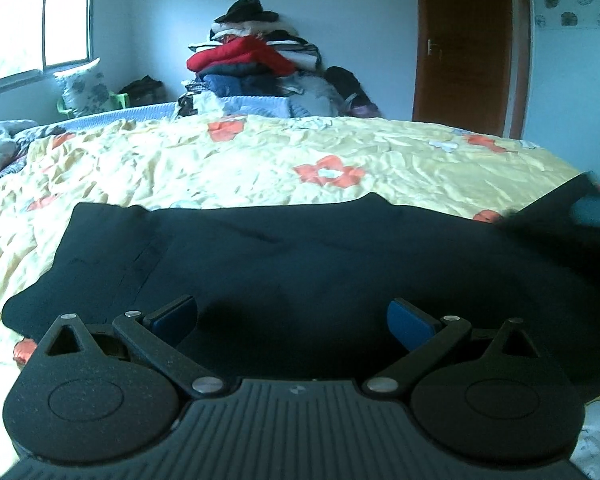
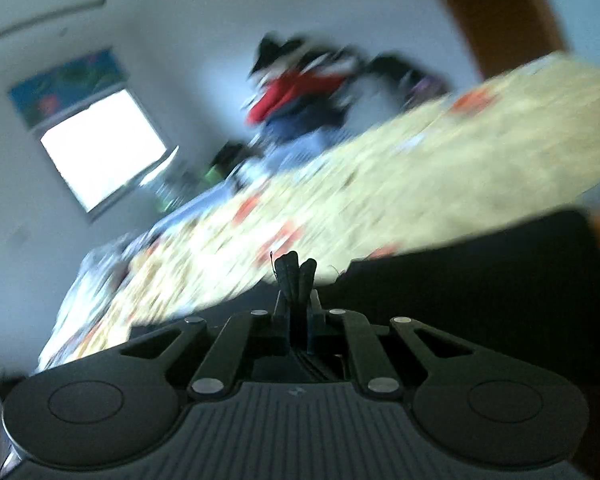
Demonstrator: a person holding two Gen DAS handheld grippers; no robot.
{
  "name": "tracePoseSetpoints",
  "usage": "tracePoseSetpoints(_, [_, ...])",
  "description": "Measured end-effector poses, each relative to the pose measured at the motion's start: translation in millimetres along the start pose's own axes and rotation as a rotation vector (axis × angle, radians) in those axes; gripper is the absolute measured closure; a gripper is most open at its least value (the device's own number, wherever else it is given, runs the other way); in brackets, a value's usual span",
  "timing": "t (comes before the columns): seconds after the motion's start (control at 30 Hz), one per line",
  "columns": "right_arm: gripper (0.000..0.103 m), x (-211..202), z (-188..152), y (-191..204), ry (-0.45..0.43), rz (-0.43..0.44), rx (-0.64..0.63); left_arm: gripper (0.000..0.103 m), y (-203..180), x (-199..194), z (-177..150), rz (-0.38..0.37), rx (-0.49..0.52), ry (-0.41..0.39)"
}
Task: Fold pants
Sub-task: 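Lift and fold the trouser edge with the right gripper toward the left gripper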
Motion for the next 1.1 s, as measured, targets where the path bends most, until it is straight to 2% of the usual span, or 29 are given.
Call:
tracePoseSetpoints(0.07, [0.096,16.7,-11.6,14.8,0.053,0.026,-0.019,0.0,1.7,-1.6,-2.0,0.003,-0.002,0.002])
tracePoseSetpoints(0.17, [0.095,38.9,-23.6,33.0,0.117,0.021,-0.109,0.0,2.5,0.5,-5.1,0.002,-0.007,0.012])
tracePoseSetpoints(0.3, [0.09,48.7,-47.9,39.3,0.233,-0.057,-0.169,0.0,3.4,1.1,-6.5,-0.003,-0.012,0.019])
tracePoseSetpoints(0.37, [0.082,44.3,-48.5,41.8,0.239,-0.043,-0.18,0.0,5.5,2.0,-6.6,-0.008,-0.021,0.023])
tracePoseSetpoints(0.4, [0.072,42.7,-46.3,43.1,0.248,-0.024,-0.184,0.0,6.9,2.0,-6.4,-0.007,-0.029,0.024])
tracePoseSetpoints(0.43, [0.064,38.0,-42.4,43.4,0.237,0.003,-0.186,0.0,8.1,2.1,-5.6,-0.003,-0.035,0.024])
tracePoseSetpoints(0.47, [0.061,33.4,-37.9,44.3,0.209,0.032,-0.19,0.0,9.2,1.7,-4.8,0.004,-0.039,0.02])
tracePoseSetpoints(0.53, [0.045,14.7,-23.9,44.1,0.139,0.042,-0.201,0.001,11.1,-0.2,-2.3,0.025,-0.048,0.008])
tracePoseSetpoints(0.63, [0.045,6.0,-9.5,36.0,0.08,-0.048,-0.249,0.0,12.3,-2.0,4.5,0.042,-0.064,-0.01])
tracePoseSetpoints(0.73, [0.045,16.0,-19.7,26.3,0.16,-0.156,-0.311,0.0,7.2,-0.4,12.2,0.033,-0.061,-0.006])
tracePoseSetpoints(0.8, [0.043,23.8,-35.5,24.9,0.238,-0.175,-0.36,0.001,0.5,1.5,15.9,0.01,-0.048,0.008])
tracePoseSetpoints(0.83, [0.042,21.4,-42.6,27.6,0.246,-0.169,-0.406,0.001,-4.0,1.2,17.7,-0.014,-0.039,0.008])
tracePoseSetpoints(0.9, [0.042,14.0,-43.5,31.2,0.219,-0.163,-0.427,0.001,-13.6,-0.5,21.1,-0.053,-0.016,-0.008])
tracePoseSetpoints(0.97, [0.042,10.0,-29.7,20.7,0.164,-0.164,-0.352,0.0,-27.0,-0.8,26.2,-0.09,0.019,-0.026])
tracePoseSetpoints(1.07, [0.041,7.0,-5.2,-0.9,0.086,-0.245,-0.274,0.0,-55.6,7.6,30.2,-0.158,0.112,-0.012])
tracePoseSetpoints(1.1, [0.038,8.1,1.1,-9.6,0.079,-0.27,-0.265,0.0,-65.3,13.3,28.3,-0.164,0.145,0.012])
Point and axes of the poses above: each gripper's, at about its wrist camera, not at the fingertips, and x roughly the way its jaws point, y to its left, z to its top, the point moved 1 cm from there along x, roughly the way its jaws point, and after that the axes turned 11 degrees about -y, right-handed, at the moved point
